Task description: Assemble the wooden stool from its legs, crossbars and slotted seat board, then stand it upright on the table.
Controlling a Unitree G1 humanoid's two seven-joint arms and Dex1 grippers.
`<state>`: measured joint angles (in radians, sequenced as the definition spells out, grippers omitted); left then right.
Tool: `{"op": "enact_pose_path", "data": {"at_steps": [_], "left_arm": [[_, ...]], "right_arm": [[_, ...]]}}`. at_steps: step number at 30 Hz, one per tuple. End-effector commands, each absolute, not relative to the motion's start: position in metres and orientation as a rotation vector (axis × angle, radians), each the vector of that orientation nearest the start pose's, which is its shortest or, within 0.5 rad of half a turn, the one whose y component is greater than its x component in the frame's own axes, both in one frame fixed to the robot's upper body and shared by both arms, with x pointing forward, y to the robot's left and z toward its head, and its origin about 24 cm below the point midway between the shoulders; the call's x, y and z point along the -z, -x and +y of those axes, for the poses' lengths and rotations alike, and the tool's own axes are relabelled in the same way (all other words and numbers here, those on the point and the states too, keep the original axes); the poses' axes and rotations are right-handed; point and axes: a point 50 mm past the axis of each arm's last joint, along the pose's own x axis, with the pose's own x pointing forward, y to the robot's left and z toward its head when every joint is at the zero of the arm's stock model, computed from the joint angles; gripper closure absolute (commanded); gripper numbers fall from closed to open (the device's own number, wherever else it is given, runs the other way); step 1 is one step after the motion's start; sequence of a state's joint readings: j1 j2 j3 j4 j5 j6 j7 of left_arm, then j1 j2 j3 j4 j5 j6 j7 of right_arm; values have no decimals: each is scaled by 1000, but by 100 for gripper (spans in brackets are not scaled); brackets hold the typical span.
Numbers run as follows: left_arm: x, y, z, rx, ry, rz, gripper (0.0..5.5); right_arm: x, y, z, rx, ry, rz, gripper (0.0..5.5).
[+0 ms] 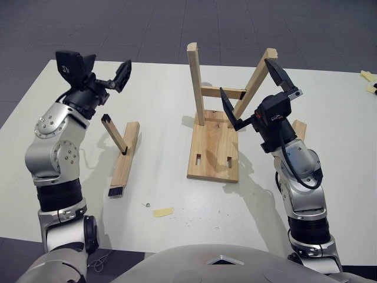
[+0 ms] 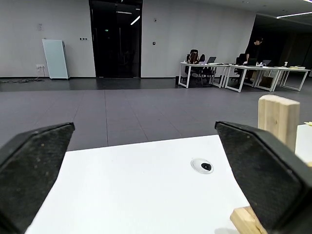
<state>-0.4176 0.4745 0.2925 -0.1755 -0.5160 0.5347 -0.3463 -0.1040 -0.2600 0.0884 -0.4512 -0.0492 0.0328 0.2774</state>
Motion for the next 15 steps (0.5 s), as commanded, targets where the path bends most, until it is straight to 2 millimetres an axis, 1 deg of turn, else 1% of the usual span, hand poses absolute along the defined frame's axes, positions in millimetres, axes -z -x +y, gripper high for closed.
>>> {"op": "enact_pose_path", "data": {"at_steps": [1, 2, 4, 5, 6, 7, 8, 10, 15], "left_arm": [[-193, -300, 236, 300, 27, -136, 13], [-181, -299, 238, 300, 22, -86, 13], [-134, -292, 242, 291, 48, 115, 13], [-106, -283, 245, 279, 45, 224, 13], [-82, -270, 246, 283, 31, 314, 13], [-67, -259, 246, 286, 23, 368, 13], [-60, -251, 246, 291, 30, 394, 13], [-62, -244, 243, 308, 52, 390, 13], [-75, -252, 240, 309, 44, 331, 13]], "right_arm": [[-160, -243, -133, -411, 355, -466, 10], [-160, -243, -133, -410, 355, -466, 10], [-160, -242, -133, -405, 354, -465, 10], [-160, -242, -133, -403, 352, -464, 10], [-160, -242, -134, -400, 351, -463, 10], [-160, -242, -134, -399, 350, -462, 10], [-160, -242, -134, -399, 349, -461, 10], [-159, -241, -136, -393, 352, -457, 10], [-159, -241, -137, -386, 354, -454, 10]]}}
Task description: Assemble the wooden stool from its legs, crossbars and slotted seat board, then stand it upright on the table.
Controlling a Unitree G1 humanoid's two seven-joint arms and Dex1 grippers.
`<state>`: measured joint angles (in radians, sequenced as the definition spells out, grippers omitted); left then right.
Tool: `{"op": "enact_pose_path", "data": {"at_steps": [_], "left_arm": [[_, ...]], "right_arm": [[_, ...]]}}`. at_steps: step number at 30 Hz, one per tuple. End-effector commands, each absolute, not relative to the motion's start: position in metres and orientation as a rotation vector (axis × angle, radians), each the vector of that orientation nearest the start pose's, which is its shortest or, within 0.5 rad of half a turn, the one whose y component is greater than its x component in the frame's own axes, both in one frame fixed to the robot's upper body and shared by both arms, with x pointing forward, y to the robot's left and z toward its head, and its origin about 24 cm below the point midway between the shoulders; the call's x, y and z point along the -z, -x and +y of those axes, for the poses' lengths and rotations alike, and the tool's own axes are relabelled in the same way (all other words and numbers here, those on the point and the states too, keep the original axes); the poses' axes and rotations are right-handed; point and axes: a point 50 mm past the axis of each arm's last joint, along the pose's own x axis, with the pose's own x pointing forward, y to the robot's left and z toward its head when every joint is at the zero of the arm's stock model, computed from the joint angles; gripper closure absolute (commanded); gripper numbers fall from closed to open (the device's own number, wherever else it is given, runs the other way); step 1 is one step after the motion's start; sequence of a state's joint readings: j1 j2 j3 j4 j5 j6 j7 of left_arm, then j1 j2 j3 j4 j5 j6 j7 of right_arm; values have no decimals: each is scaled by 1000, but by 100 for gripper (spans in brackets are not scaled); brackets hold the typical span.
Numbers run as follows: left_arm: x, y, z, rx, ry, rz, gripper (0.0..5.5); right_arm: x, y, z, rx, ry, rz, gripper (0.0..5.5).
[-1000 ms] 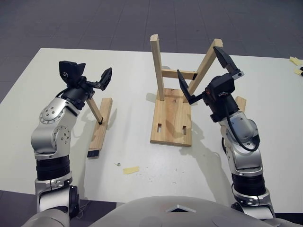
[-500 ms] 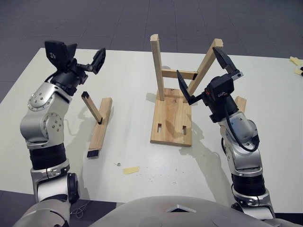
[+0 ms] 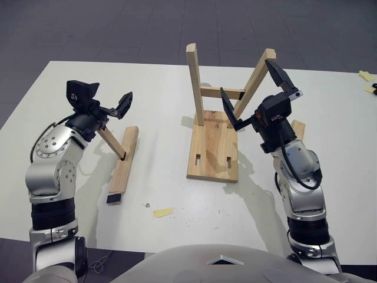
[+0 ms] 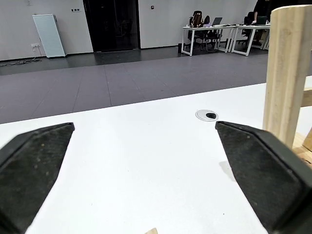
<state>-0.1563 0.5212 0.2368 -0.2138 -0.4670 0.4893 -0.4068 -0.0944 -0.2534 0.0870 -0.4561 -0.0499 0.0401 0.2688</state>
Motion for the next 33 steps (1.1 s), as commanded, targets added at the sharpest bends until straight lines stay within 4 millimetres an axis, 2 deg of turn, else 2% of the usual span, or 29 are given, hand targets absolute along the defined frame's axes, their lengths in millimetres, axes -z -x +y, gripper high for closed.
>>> {"op": "enact_pose_path", "data": {"at_steps": [1, 4, 7, 16, 18, 20, 22, 24, 25, 27, 29, 31, 33], "left_arm": [[-78, -253, 239, 309, 49, 320, 13], [-86, -255, 236, 307, 45, 274, 13], [-103, -261, 234, 304, 51, 198, 13], [-198, -288, 232, 311, 35, -90, 13], [-212, -290, 235, 300, 41, -131, 13], [-217, -290, 237, 294, 56, -141, 13], [-209, -287, 238, 294, 56, -108, 13], [-187, -283, 238, 285, 71, -29, 13], [-165, -280, 238, 278, 98, 61, 13], [-102, -264, 235, 272, 132, 302, 13], [-61, -244, 234, 261, 134, 472, 13], [-49, -234, 236, 252, 143, 512, 13], [-52, -237, 240, 245, 145, 494, 13]], "right_arm": [[-159, -242, -136, -387, 354, -456, 10], [-160, -243, -136, -388, 354, -458, 10], [-159, -243, -136, -389, 356, -458, 10], [-159, -244, -135, -386, 354, -461, 10], [-160, -244, -135, -386, 354, -463, 10], [-160, -244, -135, -386, 353, -464, 10], [-160, -243, -135, -386, 353, -464, 10], [-160, -243, -135, -385, 352, -463, 10], [-159, -242, -135, -381, 352, -463, 10], [-160, -242, -135, -376, 351, -464, 10], [-160, -243, -134, -374, 347, -467, 10], [-161, -243, -135, -370, 347, -468, 10], [-160, -242, -136, -364, 349, -463, 10]]}}
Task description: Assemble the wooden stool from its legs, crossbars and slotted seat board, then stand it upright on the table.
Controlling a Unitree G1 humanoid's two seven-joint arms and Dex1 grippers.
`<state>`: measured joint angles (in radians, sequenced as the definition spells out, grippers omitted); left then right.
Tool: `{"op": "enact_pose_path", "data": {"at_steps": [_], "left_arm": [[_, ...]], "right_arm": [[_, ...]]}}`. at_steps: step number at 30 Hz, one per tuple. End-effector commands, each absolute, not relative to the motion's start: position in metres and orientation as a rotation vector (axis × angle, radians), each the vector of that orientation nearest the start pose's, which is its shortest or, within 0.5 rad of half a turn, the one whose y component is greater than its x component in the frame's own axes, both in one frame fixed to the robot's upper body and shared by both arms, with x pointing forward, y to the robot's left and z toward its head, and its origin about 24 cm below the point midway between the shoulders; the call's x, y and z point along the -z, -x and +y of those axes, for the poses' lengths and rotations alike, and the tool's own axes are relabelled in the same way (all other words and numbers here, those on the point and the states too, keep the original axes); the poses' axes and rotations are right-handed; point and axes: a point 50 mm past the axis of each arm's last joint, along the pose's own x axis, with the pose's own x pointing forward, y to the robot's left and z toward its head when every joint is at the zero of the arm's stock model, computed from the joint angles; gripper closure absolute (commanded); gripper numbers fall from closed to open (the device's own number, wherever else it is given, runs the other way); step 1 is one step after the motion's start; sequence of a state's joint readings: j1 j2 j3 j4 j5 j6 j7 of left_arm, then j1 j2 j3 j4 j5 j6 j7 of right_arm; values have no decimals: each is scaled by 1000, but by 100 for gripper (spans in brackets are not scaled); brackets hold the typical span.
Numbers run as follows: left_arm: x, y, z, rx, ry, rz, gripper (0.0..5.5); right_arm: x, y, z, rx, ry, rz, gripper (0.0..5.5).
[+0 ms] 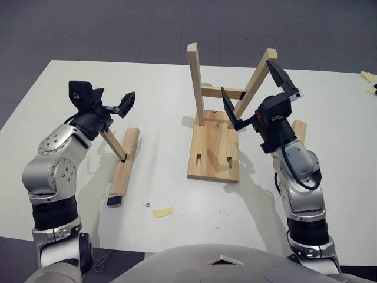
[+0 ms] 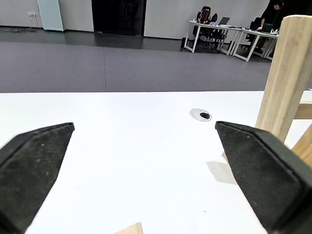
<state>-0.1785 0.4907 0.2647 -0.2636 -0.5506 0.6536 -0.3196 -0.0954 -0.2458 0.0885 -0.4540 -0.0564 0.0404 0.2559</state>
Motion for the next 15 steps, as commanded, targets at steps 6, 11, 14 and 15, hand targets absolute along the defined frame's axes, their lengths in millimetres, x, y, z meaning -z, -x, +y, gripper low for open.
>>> {"op": "enact_pose_path", "data": {"at_steps": [6, 11, 14, 15], "left_arm": [[-72, -250, 239, 258, 127, 408, 13], [-114, -263, 236, 290, 136, 231, 13], [-143, -270, 231, 303, 141, 130, 13], [-150, -272, 230, 304, 136, 113, 13]], "right_arm": [[-159, -242, -135, -365, 348, -461, 10], [-158, -243, -134, -362, 337, -457, 10], [-156, -243, -133, -367, 332, -451, 10], [-155, -244, -132, -372, 334, -447, 10]]}}
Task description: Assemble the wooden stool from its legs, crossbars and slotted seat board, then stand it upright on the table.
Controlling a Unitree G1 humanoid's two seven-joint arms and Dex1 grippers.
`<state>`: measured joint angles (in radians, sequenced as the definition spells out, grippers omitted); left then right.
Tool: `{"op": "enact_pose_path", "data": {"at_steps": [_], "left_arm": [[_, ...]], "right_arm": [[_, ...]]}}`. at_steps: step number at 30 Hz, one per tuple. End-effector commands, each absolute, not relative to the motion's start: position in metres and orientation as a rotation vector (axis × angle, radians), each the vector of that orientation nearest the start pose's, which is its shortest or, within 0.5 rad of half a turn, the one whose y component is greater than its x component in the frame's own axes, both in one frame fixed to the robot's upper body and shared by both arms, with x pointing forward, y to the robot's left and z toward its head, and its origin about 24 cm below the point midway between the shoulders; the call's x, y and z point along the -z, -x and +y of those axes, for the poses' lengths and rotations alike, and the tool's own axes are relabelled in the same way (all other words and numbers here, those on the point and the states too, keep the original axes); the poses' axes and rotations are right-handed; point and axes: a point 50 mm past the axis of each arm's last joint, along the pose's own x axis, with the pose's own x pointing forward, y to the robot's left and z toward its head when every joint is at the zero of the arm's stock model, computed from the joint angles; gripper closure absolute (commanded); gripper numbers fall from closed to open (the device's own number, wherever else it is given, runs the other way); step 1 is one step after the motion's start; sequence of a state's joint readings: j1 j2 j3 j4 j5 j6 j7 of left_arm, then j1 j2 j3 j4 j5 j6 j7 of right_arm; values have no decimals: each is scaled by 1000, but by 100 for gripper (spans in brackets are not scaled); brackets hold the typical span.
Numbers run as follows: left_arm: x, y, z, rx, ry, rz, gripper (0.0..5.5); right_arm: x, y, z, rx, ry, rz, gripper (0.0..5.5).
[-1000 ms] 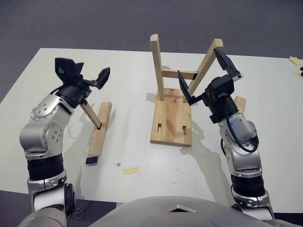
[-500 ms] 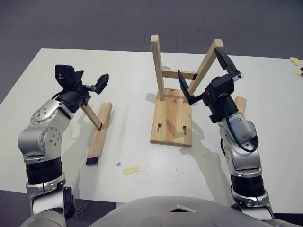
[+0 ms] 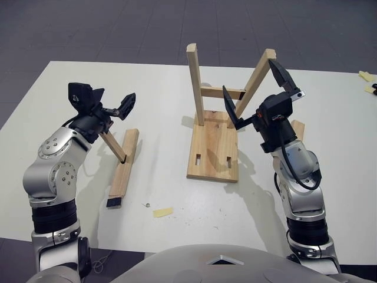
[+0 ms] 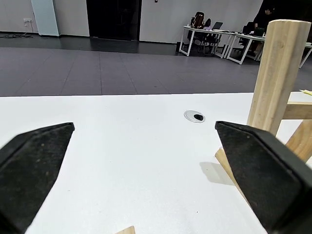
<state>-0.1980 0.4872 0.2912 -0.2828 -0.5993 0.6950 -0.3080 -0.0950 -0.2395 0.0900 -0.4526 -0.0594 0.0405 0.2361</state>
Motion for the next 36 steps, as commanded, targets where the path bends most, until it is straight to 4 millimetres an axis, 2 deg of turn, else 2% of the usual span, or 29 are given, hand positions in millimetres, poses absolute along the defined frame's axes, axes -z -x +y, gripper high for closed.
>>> {"op": "enact_pose_path", "data": {"at_steps": [1, 6, 8, 11, 15, 21, 24, 30, 33, 36], "left_arm": [[-159, -275, 230, 297, 115, 92, 13], [-204, -274, 236, 268, 114, -8, 13], [-214, -271, 232, 307, 124, -3, 13], [-210, -261, 226, 368, 77, 102, 13], [-200, -248, 230, 345, -36, 263, 13], [-222, -258, 239, 205, -286, 237, 13], [-220, -258, 235, 249, -267, 309, 13], [-230, -262, 237, 257, -213, 399, 13], [-225, -260, 241, 241, -190, 484, 13], [-212, -254, 241, 297, -162, 589, 13]], "right_arm": [[-154, -244, -130, -381, 337, -443, 10], [-147, -242, -126, -407, 340, -421, 10], [-144, -239, -126, -400, 340, -407, 10], [-138, -234, -127, -378, 339, -389, 10], [-131, -225, -131, -330, 338, -366, 10], [-122, -213, -133, -259, 323, -332, 10], [-120, -211, -132, -244, 318, -327, 10], [-118, -207, -135, -202, 315, -319, 10], [-117, -205, -135, -188, 315, -314, 10], [-116, -205, -136, -179, 316, -313, 10]]}}
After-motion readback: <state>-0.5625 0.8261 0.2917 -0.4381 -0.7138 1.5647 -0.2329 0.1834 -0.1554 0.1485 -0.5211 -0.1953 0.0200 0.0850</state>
